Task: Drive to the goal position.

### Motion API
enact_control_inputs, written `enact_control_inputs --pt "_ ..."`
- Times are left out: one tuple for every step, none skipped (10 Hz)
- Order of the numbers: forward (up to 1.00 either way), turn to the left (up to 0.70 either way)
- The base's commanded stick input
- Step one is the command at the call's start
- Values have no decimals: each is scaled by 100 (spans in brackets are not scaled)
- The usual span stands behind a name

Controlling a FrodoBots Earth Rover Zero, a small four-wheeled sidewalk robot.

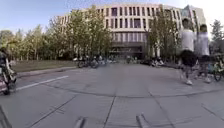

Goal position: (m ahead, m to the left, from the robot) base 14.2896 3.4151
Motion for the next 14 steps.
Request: enact_control_inputs --pt "60 0" --pt "60 0" --pt "60 0" --pt "60 0" --pt "60 0" --pt "60 0" --pt "60 0" --pt "60 0" --pt "60 0" --pt "60 0" --pt "60 0" --pt "60 0" --pt "60 0" --pt "60 0"
